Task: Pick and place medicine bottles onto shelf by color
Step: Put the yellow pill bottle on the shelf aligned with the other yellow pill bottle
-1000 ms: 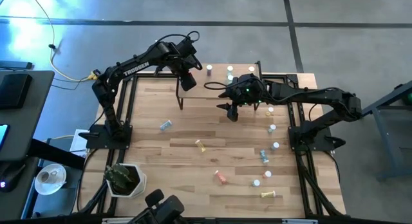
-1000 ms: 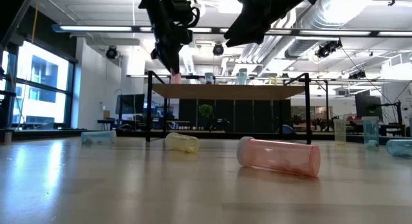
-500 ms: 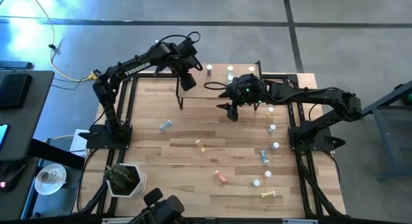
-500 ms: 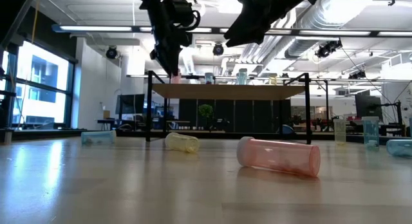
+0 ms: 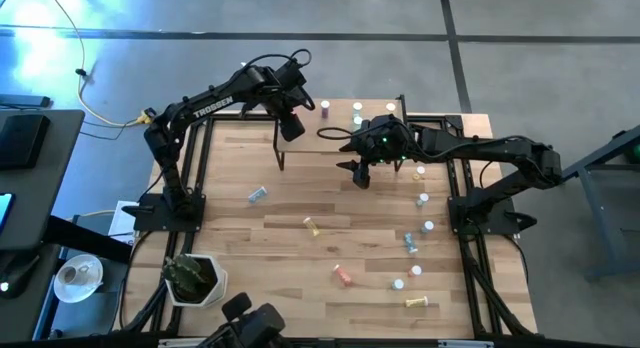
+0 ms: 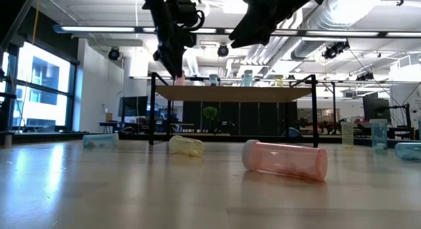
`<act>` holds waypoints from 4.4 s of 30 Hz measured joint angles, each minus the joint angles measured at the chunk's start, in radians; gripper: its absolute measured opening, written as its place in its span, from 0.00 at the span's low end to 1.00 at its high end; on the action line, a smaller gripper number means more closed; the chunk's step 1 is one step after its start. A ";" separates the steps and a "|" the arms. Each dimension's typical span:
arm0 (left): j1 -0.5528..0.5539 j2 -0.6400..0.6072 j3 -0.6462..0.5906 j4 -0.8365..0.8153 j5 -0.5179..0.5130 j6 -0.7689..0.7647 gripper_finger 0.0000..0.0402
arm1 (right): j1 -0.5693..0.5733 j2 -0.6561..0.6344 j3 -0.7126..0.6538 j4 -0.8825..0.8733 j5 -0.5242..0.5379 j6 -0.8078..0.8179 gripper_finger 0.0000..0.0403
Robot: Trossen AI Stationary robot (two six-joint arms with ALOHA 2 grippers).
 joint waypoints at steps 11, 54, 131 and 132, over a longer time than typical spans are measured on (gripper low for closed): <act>0.001 -0.036 0.001 -0.057 -0.008 0.000 0.39 | 0.000 0.000 0.000 -0.006 0.000 0.000 0.52; -0.338 -0.338 -0.472 0.426 0.051 -0.072 0.39 | -0.008 -0.265 -0.180 -0.249 0.097 0.064 0.52; -0.439 -0.400 -0.945 1.055 0.185 -0.026 0.39 | -0.627 -0.612 -0.341 -0.768 0.197 0.725 0.52; -0.439 -0.400 -0.945 1.055 0.185 -0.026 0.39 | -0.647 -0.598 -0.341 -0.768 0.172 0.724 0.52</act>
